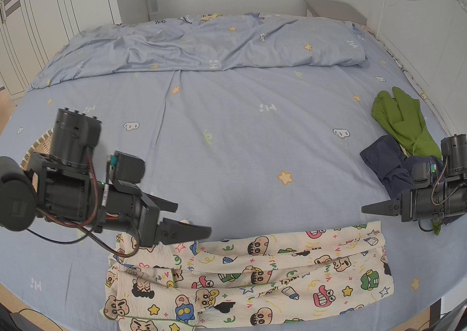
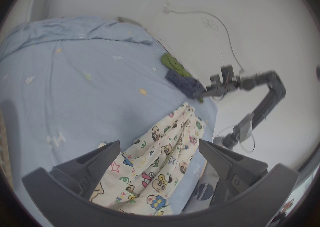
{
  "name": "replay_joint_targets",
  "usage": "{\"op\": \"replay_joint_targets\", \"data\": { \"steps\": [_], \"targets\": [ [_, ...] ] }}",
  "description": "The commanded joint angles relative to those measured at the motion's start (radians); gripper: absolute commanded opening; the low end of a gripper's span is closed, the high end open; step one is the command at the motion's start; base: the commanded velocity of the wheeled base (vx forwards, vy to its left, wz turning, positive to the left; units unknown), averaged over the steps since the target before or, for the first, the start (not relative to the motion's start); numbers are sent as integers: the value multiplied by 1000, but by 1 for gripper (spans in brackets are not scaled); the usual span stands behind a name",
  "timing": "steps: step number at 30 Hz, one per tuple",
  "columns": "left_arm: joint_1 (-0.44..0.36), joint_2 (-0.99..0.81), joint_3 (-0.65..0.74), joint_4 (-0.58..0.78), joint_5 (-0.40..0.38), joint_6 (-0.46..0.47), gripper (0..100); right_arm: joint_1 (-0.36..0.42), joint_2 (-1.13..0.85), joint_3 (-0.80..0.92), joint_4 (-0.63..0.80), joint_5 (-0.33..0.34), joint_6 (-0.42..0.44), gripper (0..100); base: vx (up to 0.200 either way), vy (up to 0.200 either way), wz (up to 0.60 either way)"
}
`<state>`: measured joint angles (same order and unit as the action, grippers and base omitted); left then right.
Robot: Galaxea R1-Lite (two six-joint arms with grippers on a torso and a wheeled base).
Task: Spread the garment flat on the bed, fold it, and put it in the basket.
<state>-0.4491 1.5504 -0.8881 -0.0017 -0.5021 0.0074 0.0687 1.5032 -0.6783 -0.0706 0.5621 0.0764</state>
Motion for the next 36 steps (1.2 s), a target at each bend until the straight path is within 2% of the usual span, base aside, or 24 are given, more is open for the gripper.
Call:
{"op": "replay_joint_targets", "data": {
  "steps": [1,9,15,36],
  "targets": [
    [-100,152,-61,37,63,103,100,26,-58,19,-1,-4,-1,100,0,0,0],
    [-141,303,-97,-40,85,111,100,37,-92,20,-1,-5,0,100,0,0,0],
    [-157,361,-104,-67,174,111,100,36,-95,20,-1,-5,0,100,0,0,0],
    [-171,335,-45,-11,177,97,100,51,-86,22,-1,-8,2,100,0,0,0]
  ]
}}
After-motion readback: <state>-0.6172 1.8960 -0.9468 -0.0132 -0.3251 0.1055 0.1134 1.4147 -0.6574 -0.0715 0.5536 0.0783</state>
